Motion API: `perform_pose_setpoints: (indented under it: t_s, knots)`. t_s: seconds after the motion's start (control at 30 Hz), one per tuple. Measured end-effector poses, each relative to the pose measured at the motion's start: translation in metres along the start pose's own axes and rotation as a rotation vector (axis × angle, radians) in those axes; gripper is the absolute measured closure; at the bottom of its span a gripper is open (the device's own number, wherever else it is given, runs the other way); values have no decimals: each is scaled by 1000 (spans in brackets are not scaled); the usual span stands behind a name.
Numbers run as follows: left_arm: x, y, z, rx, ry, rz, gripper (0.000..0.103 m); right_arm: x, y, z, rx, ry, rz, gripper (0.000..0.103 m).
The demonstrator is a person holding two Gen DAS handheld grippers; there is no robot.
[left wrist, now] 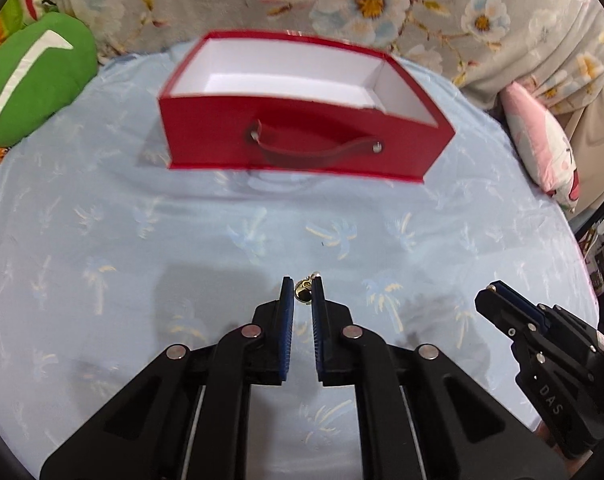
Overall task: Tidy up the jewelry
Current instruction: 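Lower both earrings into the red box and open both tools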
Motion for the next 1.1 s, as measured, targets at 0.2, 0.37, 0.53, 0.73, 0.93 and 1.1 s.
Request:
perform_pose_setpoints:
  t_s: [0.2, 0.37, 0.53, 0.73, 0.93, 1.1]
  knots:
    - [46, 32, 8, 8, -2, -111, 95, 25, 38, 15, 22, 30, -88, 91]
    - [74, 65, 12, 3, 8, -191, 95, 43, 76, 25, 54, 39, -167, 91]
    - [93, 102, 14, -5, 23, -267, 95, 56, 116, 30, 74, 41, -243, 91]
    - [103, 147, 12, -29, 47, -336, 95, 63, 166, 35, 100, 28, -315, 91]
    - [87, 188, 13, -32, 59, -357, 95, 52, 212, 39, 114, 30, -357, 91]
    - [66, 218, 17, -27, 72, -363, 95, 30, 243, 36, 97, 32, -358, 91]
Point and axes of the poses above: each gripper's, at about its wrist camera, not at the fingertips, and x roughly against the way its jaws point, z to its left, y to its top, the point moved 10 cm from there along -x, roughly the way its jaws point, and after that the axes turned 4 degrees about z, right-handed, at the moved point
